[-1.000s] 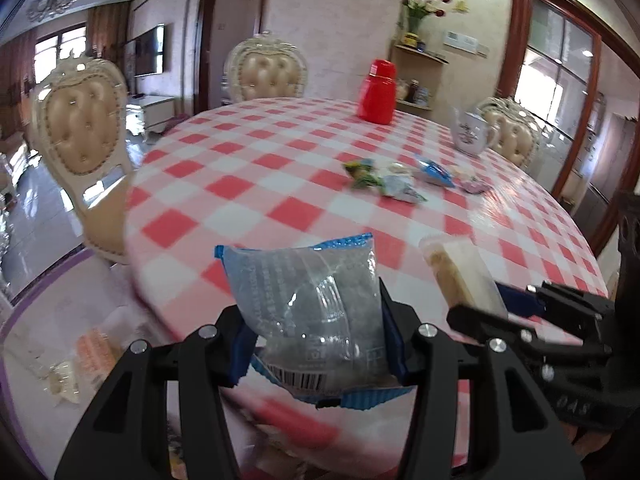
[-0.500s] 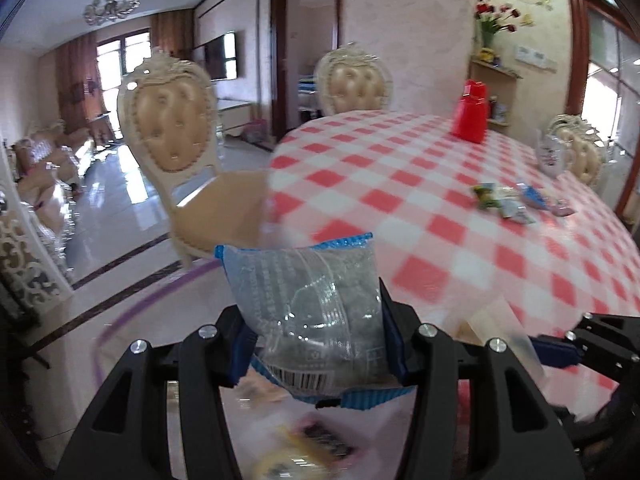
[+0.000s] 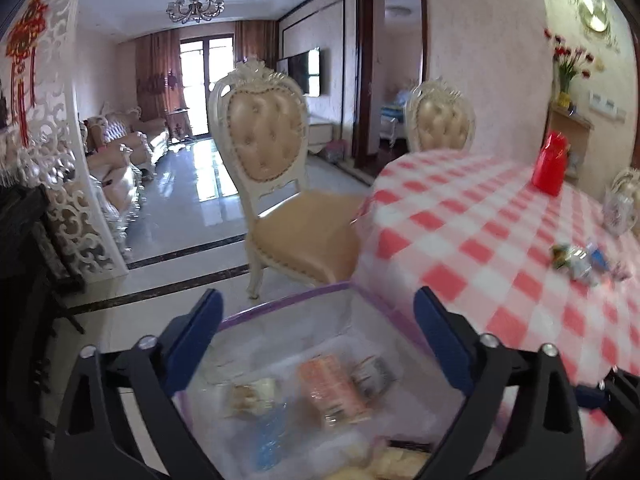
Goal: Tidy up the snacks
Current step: 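Lower both snacks into the bin and open both tools, then grasp the white barcode packet with the right tool while the left tool grasps the green garlic snack bag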
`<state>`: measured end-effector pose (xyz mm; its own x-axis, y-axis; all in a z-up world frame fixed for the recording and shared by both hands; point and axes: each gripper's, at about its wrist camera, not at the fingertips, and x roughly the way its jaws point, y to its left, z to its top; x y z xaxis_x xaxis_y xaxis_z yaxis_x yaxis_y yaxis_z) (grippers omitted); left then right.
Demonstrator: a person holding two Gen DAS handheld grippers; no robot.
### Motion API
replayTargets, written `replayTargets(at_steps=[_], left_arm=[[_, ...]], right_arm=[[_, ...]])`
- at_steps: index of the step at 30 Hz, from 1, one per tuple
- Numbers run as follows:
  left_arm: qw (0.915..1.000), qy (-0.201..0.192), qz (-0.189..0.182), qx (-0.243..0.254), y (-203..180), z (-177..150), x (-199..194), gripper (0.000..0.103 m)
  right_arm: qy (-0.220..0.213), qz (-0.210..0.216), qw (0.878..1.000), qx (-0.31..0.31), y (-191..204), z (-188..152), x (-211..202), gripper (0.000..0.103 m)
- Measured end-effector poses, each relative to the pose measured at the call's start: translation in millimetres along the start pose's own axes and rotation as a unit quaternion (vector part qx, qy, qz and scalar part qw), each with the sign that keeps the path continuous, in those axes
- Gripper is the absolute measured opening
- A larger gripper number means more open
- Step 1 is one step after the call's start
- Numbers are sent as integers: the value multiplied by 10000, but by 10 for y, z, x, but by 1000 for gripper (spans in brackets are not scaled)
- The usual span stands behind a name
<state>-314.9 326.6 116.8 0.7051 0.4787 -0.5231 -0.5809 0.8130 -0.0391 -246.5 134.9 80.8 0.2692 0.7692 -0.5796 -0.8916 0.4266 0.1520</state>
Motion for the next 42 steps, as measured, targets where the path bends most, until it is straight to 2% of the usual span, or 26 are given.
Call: replayTargets(at_steps=[2,4,5,7,9,11,13,16,19,22,24,27,30,31,32,33,38,40,42], left_arm=[[9994,27,-339,0,-192,11,-22,99],[9960,154,-872,92,-548,5,1,101],[9931,219,-1140,139,-748,2,37,101],[9870,401,-1540,230,-1131,-9,137,101],[9774,652,-1997,245,-1589,5,324,101],[9742,867,-2078,173,-1946,22,543,101],[9671,1180,-2253,86,-2335,62,852,101],[9665,1412,-2142,-51,-2695,99,1246,101],[9643,1512,-2097,-579,-2725,99,1475,101],[9634,1548,-2015,-853,-2713,49,1568,101],[9656,1501,-1945,-855,-2719,39,1603,101],[9689,1428,-1843,-830,-2722,77,1647,101],[9702,1477,-1758,-776,-2787,140,1752,101],[9692,1528,-1773,-760,-2816,157,1787,101],[9683,1574,-1794,-733,-2850,166,1817,101],[9677,1631,-1811,-643,-2929,175,1865,101],[9649,1839,-1848,-309,-3353,128,2056,101],[9652,1893,-1807,-1,-3622,98,2147,101],[9690,1842,-1602,384,-3869,92,2246,101]], right_arm=[[-125,-385,9983,425,-393,-46,-163,70],[-211,-885,9925,812,-771,-119,-304,71],[-246,-1230,9858,1118,-1054,-180,-398,73],[-323,-1508,9738,1669,-1492,-289,-533,76],[-262,-1928,9572,2141,-1947,-393,-639,76],[-125,-2270,9414,2491,-2323,-459,-678,77],[-76,-2434,9318,2692,-2613,-491,-687,77],[38,-2609,9247,2773,-2910,-489,-640,77],[149,-2499,9206,2997,-3196,-432,-464,77],[250,-2459,9199,3043,-3359,-274,-259,79],[370,-2498,9193,3019,-3450,-154,-57,80],[596,-2682,9114,3065,-3554,4,192,80],[1017,-3040,9129,2527,-3564,112,417,84],[1112,-3077,9154,2343,-3538,108,430,78],[1089,-3103,9166,2275,-3539,92,398,60],[1030,-3100,9189,2211,-3545,52,314,55],[941,-3027,9246,2113,-3660,-187,-80,53],[824,-3073,9242,2113,-3689,-290,-305,53],[642,-3027,9236,2263,-3745,-404,-518,53]])
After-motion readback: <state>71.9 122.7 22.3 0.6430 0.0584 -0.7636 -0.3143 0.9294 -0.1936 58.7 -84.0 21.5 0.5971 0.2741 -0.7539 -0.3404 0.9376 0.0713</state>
